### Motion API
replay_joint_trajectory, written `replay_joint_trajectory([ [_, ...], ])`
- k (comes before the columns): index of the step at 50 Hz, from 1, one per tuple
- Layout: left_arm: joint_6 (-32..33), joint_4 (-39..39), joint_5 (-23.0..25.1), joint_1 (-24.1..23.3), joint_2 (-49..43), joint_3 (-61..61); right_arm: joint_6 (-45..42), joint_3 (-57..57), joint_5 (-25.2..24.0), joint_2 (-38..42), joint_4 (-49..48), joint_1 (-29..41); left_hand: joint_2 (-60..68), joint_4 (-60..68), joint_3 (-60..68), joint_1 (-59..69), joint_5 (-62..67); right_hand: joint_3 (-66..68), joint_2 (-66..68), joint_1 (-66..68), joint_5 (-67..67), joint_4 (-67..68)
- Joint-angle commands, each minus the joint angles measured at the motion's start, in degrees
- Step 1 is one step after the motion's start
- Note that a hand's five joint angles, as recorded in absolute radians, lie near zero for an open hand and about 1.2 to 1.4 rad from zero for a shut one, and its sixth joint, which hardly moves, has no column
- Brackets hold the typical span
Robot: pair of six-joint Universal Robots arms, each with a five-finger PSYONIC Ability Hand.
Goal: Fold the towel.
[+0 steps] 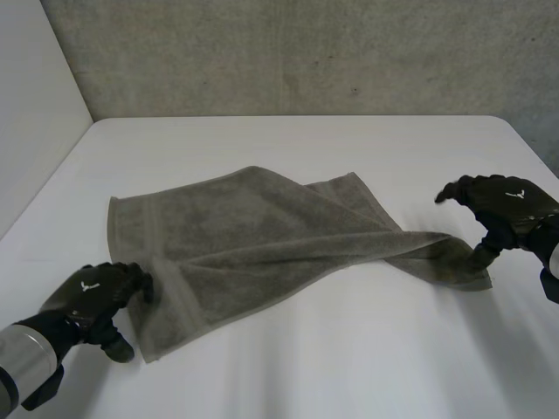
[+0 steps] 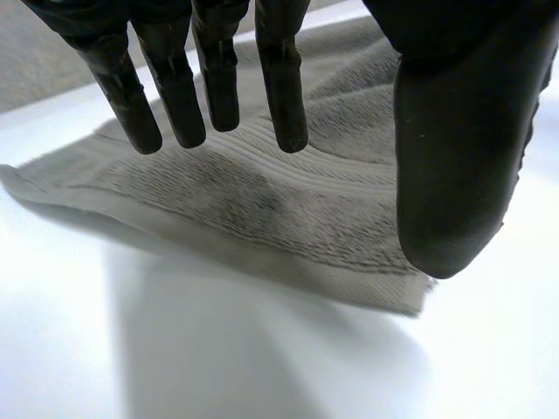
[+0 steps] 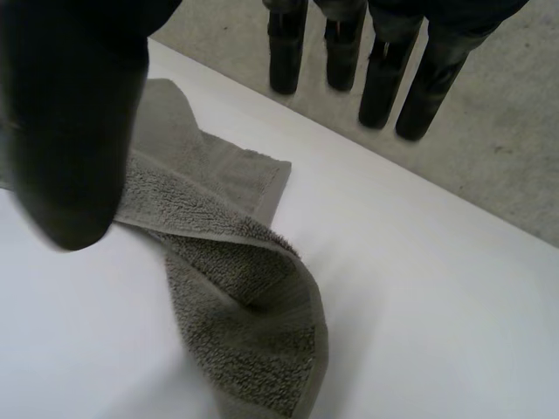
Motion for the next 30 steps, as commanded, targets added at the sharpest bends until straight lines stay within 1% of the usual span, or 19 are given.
replay_joint_trajectory([
  [1, -0.2, 1.1, -0.5, -2.4, -5.2, 1.7, -0.5, 0.1, -1.2, 0.4, 1.2, -2.0, 1.1, 1.2, 1.0, 0.3, 0.2, -6.9, -6.3, -7.1, -5.1, -6.8],
  [3, -0.2, 1.9, -0.7, -3.9, -8.0, 2.7, -0.5, 0.2, -1.2, 0.3, 1.2, -2.1, 1.1, 1.2, 1.0, 0.3, 0.2, -6.9, -6.3, -7.1, -5.1, -6.8],
  [12, -0.4, 4.7, -1.6, -7.4, -13.6, 4.3, -0.9, 1.3, -1.2, 1.3, 0.6, -1.9, 1.1, 1.2, 1.0, 0.3, 0.2, -6.9, -6.3, -7.1, -5.1, -6.8],
  [14, -0.5, 6.6, -3.7, -9.0, -14.9, 4.7, -1.7, 1.6, -1.2, 1.6, 0.6, -1.6, 0.9, 1.1, 0.9, 0.1, 0.1, -6.9, -6.3, -7.1, -5.1, -6.8],
  [15, -0.5, 6.6, -3.7, -9.0, -14.9, 4.7, -1.7, 1.6, -1.2, 1.6, 0.6, -1.6, 0.9, 1.1, 0.8, 0.1, 0.1, -6.9, -6.3, -7.1, -5.1, -6.8],
  [17, -0.7, 8.9, -5.7, -10.2, -15.2, 4.8, -2.1, 1.9, -1.2, 1.6, 0.6, -1.5, 0.8, 0.9, 0.7, 0.0, -0.1, -6.9, -6.3, -7.1, -5.1, -6.8],
  [23, -1.0, 12.9, -6.7, -10.5, -15.6, 4.8, -3.2, 2.6, -1.2, 1.7, 0.6, -1.5, 0.9, 1.1, 0.8, 0.1, 0.1, -6.9, -6.3, -7.1, -5.1, -6.8],
  [30, -1.1, 13.4, -6.9, -11.4, -17.5, 5.7, -3.3, 2.8, -1.3, 1.7, 0.5, -1.5, 1.3, 1.4, 1.2, 0.5, 0.4, -6.9, -6.3, -7.1, -5.1, -6.8],
])
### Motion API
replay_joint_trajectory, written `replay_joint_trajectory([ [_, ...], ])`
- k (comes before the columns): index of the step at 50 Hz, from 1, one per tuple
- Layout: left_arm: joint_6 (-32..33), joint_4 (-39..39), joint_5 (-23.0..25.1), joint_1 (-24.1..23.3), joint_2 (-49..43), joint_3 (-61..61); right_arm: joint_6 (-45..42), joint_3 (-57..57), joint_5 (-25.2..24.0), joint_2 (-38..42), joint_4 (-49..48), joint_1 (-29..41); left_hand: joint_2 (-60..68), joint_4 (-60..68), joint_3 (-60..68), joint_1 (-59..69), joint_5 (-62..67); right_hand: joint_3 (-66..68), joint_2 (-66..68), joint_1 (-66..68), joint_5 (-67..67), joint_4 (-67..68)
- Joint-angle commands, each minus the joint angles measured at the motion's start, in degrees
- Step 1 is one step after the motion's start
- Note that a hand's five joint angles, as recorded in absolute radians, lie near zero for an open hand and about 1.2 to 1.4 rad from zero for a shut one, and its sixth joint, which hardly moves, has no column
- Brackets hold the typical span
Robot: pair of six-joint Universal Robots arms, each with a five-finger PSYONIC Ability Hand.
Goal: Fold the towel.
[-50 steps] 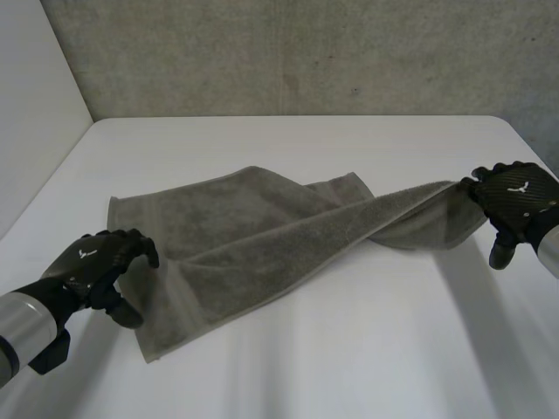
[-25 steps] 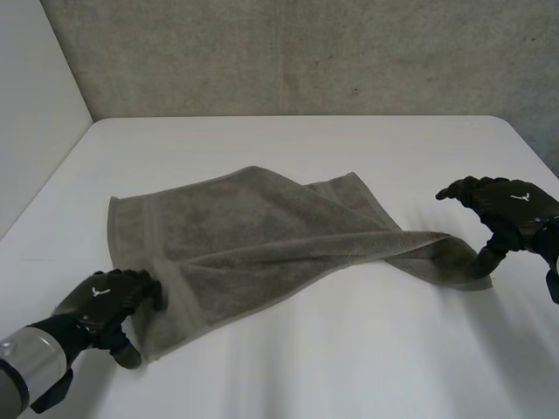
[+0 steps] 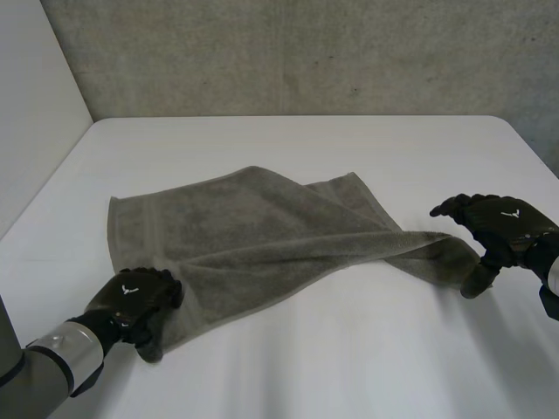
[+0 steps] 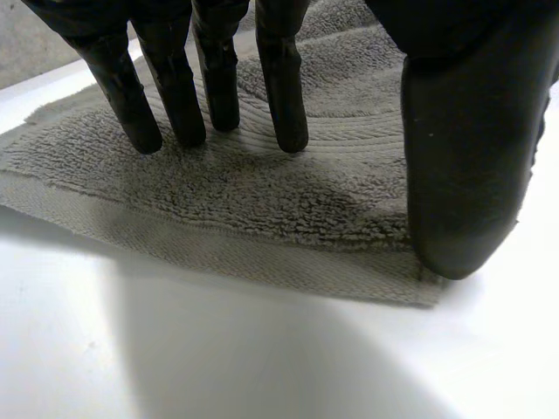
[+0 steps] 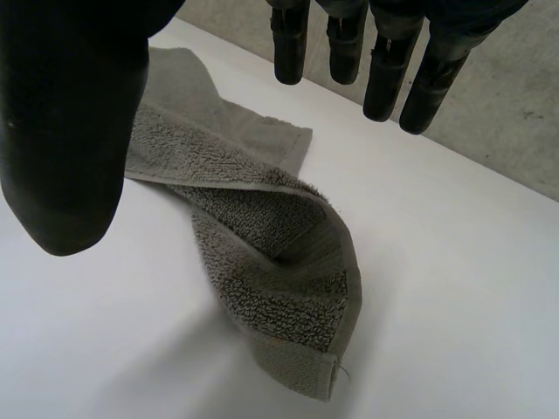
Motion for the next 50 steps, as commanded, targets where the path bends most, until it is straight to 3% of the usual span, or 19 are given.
replay_joint_trajectory([
  [1, 0.0, 0.9, -0.2, -0.8, -1.9, 0.8, -0.1, 0.4, -0.1, 0.0, -0.1, 0.0, 1.4, 1.6, 1.4, 0.6, 0.6, -4.0, -3.9, -2.9, -3.3, -4.6],
  [10, 0.0, 0.9, -2.2, -1.2, -3.1, 1.5, -0.2, 0.9, -0.1, 0.0, -0.2, 0.1, 1.9, 2.1, 1.9, 1.2, 1.1, -4.0, -3.9, -2.9, -3.3, -4.6],
  [13, 0.0, 0.9, -2.3, -1.4, -3.6, 1.9, -0.2, 1.1, 0.0, 0.0, -0.6, 0.1, 6.0, 6.1, 5.9, 5.2, 5.1, -4.0, -3.9, -2.9, -3.3, -4.6],
  [15, 0.0, 0.9, -2.2, -1.4, -3.5, 2.0, -0.2, 1.1, 0.0, 0.1, -0.7, 0.1, 17.5, 17.7, 17.4, 16.7, 16.7, -4.0, -3.9, -2.9, -3.3, -4.6],
  [18, -0.2, 0.9, -2.2, -1.4, -3.4, 2.0, -0.2, 1.1, 0.0, 0.5, -0.6, 0.1, 23.4, 23.6, 23.4, 22.7, 22.6, -4.0, -3.9, -2.9, -3.3, -4.6],
  [50, -0.6, 1.0, -2.2, -1.3, -2.8, 2.3, -3.1, 2.4, 0.1, 1.6, -0.5, 1.4, 25.2, 25.3, 25.1, 24.4, 24.3, -4.0, -3.9, -2.9, -3.3, -4.6],
])
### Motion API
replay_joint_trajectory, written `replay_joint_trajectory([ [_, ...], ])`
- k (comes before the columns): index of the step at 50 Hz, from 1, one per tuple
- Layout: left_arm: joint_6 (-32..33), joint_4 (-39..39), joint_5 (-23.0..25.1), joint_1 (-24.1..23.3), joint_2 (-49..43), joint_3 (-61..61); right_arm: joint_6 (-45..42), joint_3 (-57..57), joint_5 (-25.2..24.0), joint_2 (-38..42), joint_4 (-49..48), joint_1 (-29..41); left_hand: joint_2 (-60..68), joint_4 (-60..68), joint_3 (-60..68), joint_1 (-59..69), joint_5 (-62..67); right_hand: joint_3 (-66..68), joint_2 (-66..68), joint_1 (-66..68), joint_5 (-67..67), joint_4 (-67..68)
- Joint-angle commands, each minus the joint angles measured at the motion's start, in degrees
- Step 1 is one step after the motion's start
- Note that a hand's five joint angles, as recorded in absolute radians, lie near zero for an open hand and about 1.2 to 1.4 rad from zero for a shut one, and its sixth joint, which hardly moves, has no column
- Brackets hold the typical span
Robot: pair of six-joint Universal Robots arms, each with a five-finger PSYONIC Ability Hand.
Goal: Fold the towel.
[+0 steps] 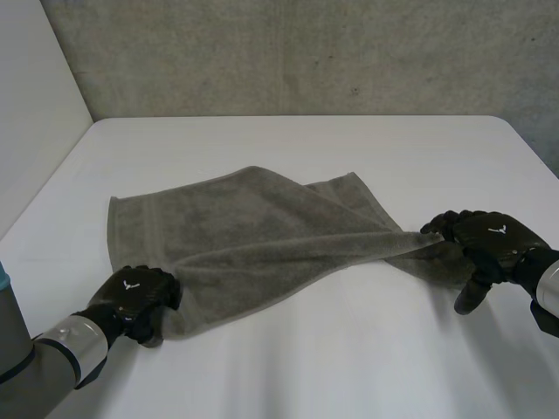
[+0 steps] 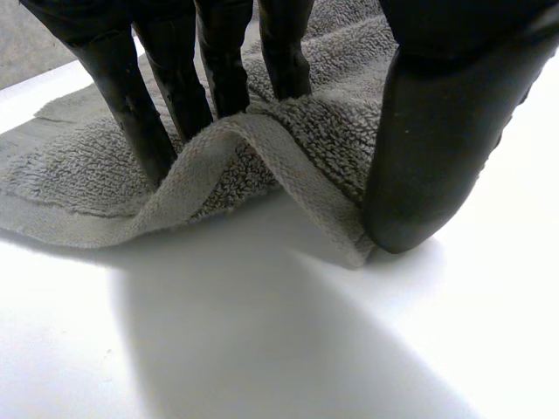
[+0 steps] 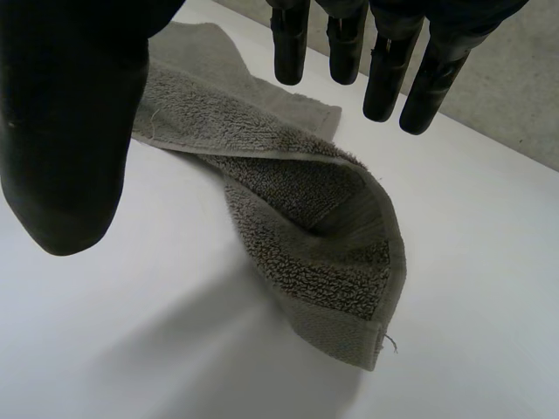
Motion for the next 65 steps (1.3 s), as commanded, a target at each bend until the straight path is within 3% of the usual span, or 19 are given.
replay_joint_trajectory([
  [1, -0.4, 0.0, 0.0, -0.2, 0.1, -0.1, 0.1, 0.1, 0.0, 0.1, 0.0, 0.4, 0.8, 0.4, 1.1, 4.2, 1.2, -4.0, -3.9, -2.9, -3.3, -4.6],
  [9, -1.3, 0.0, 0.0, -0.1, 0.3, -0.1, 0.1, 0.4, 0.0, 0.1, 0.0, 0.5, 4.3, 3.9, 4.6, 7.7, 4.8, -4.0, -3.9, -2.9, -3.3, -4.6],
  [19, -1.9, 0.0, -0.1, 0.4, 2.5, -0.3, -0.3, 0.5, 0.0, 0.1, 0.0, 0.9, 18.8, 18.3, 19.1, 22.1, 19.2, -4.0, -3.9, -2.9, -3.3, -4.6],
  [28, -5.9, 0.0, 0.1, 0.7, 6.4, -0.7, -0.3, 0.5, 0.0, 0.1, -0.1, 0.9, 19.0, 18.5, 19.2, 22.3, 19.4, -4.0, -3.9, -2.9, -3.3, -4.6],
  [35, -7.4, 0.1, 0.3, 1.7, 9.0, -0.9, 0.1, 0.2, 0.7, -0.1, -2.4, 0.3, 31.4, 30.9, 31.6, 34.7, 31.8, -4.0, -3.9, -2.9, -3.3, -4.6],
  [45, -7.5, 0.1, 0.9, 5.8, 9.4, -0.9, 0.0, 0.0, 4.6, 1.1, -7.7, 0.2, 31.4, 30.9, 31.7, 34.8, 31.8, 7.1, 7.1, 8.1, 7.8, 6.5],
  [50, -7.9, 0.1, 1.0, 7.8, 9.5, -0.9, 0.2, -1.6, 6.8, 6.4, -8.4, 0.2, 31.4, 30.9, 31.7, 34.8, 31.8, 13.6, 13.7, 14.7, 14.3, 13.0],
  [65, -12.4, 0.1, 3.5, 9.8, 9.6, -0.8, -0.2, -3.1, 6.9, 10.5, -5.9, 0.3, 31.4, 30.9, 31.7, 34.8, 31.8, 12.3, 12.4, 13.3, 13.0, 11.7],
])
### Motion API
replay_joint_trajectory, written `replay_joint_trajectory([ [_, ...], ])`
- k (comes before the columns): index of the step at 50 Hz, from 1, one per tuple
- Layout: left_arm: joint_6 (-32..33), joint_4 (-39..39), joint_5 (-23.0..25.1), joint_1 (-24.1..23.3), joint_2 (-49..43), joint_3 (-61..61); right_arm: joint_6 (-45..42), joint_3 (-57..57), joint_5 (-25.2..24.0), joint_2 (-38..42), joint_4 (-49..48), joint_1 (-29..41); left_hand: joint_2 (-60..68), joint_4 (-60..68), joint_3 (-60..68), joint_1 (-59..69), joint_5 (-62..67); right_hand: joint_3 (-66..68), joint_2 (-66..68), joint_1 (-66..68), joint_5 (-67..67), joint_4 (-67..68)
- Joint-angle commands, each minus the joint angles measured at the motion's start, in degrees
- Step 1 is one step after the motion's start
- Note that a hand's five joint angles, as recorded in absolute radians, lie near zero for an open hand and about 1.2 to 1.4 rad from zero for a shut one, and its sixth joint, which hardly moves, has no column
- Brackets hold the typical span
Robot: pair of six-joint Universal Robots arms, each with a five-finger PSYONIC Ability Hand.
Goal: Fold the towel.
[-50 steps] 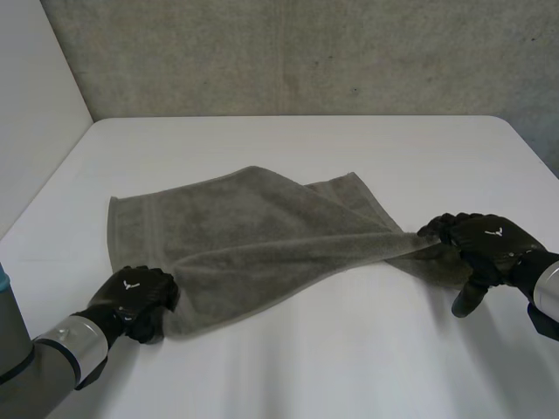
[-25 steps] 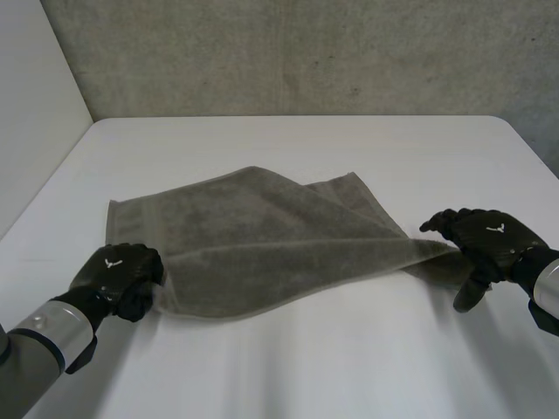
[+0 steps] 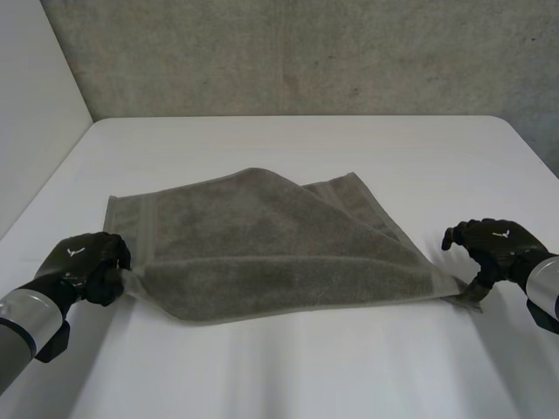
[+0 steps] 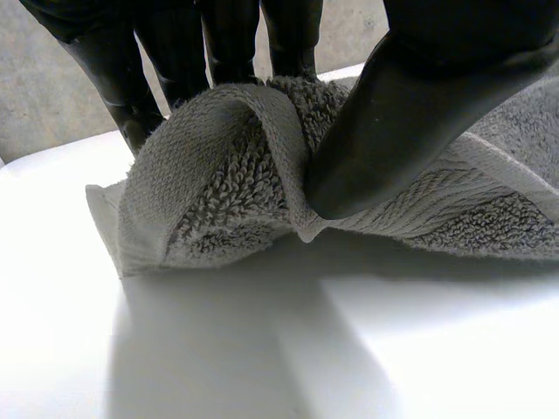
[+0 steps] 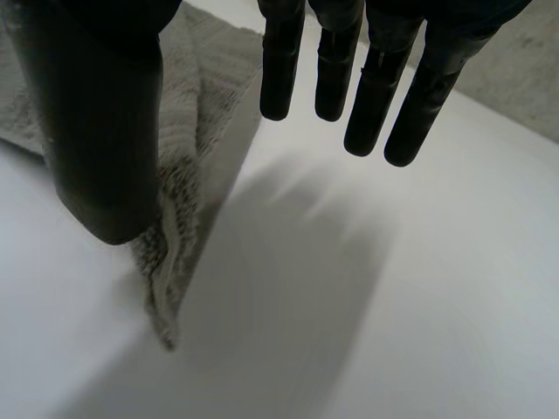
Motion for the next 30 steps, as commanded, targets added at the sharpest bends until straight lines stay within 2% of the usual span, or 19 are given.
replay_joint_trajectory([
  [1, -1.2, 0.0, 1.8, 0.2, 0.0, -0.1, -0.2, -0.2, -0.3, 0.5, 1.4, 0.2, 3.7, 2.7, 4.4, 6.2, 5.9, -0.2, -0.1, -0.1, -0.3, -0.4],
  [10, -1.2, -0.1, 1.9, 0.6, 0.0, -0.1, -0.2, 0.2, -0.1, 2.1, 1.4, 0.5, 3.7, 2.7, 4.4, 6.2, 5.9, 2.0, 2.1, 2.1, 1.9, 1.8],
  [13, -1.2, -0.1, 1.9, 0.8, 0.0, 0.0, -0.2, 0.4, -0.4, 2.7, 1.2, 0.6, 3.7, 2.7, 4.4, 6.2, 5.9, 8.5, 8.7, 8.6, 8.5, 8.4],
  [15, -1.2, -0.1, 1.9, 1.2, 0.4, -0.1, 0.0, 0.4, -0.5, 3.4, 0.7, 0.9, 3.7, 2.7, 4.4, 6.2, 5.9, 23.1, 23.2, 23.2, 23.0, 22.9],
  [16, -1.2, -0.1, 1.9, 1.2, 0.4, -0.1, 0.0, 0.4, -0.5, 3.4, 0.7, 0.9, 3.7, 2.7, 4.4, 6.2, 5.9, 23.1, 23.3, 23.3, 23.1, 23.0],
  [17, -1.2, -0.2, 2.1, 1.3, 0.5, -0.1, 0.4, 0.3, -0.5, 3.6, 0.5, 0.9, 3.7, 2.7, 4.4, 6.2, 5.9, 34.0, 34.1, 34.1, 33.9, 33.8],
  [18, -1.3, -0.4, 2.6, 1.3, 0.6, -0.1, 0.4, 0.3, -0.5, 3.6, 0.5, 0.9, 3.7, 2.7, 4.4, 6.2, 5.9, 34.1, 34.2, 34.2, 34.0, 33.9],
  [19, -1.3, -0.4, 2.6, 1.3, 0.6, -0.1, 0.9, 0.2, -0.5, 3.6, 0.1, 0.9, 3.7, 2.7, 4.4, 6.2, 5.9, 47.4, 47.6, 47.5, 47.3, 47.2],
  [20, -1.4, -0.6, 3.3, 1.5, 0.8, 0.0, 1.3, 0.1, -0.5, 3.5, -0.5, 1.0, 3.7, 2.7, 4.4, 6.2, 5.9, 53.5, 53.6, 53.6, 53.4, 53.3],
  [27, -4.1, -1.5, 5.7, 3.0, 3.8, 0.9, 4.2, -1.2, -0.3, 0.8, -1.3, 0.8, 3.7, 2.7, 4.4, 6.2, 5.9, 53.5, 53.7, 53.6, 53.5, 53.4],
  [29, -8.4, -3.1, 6.7, 4.1, 7.1, 3.0, 4.7, -2.3, -0.2, -1.4, -0.9, 0.9, 3.7, 2.7, 4.4, 6.2, 5.9, 53.5, 53.7, 53.6, 53.5, 53.4],
  [30, -8.5, -3.1, 6.7, 4.1, 7.1, 3.0, 5.5, -3.3, -0.4, -4.8, 0.0, 0.9, 3.7, 2.7, 4.4, 6.2, 5.9, 53.5, 53.7, 53.6, 53.5, 53.4],
])
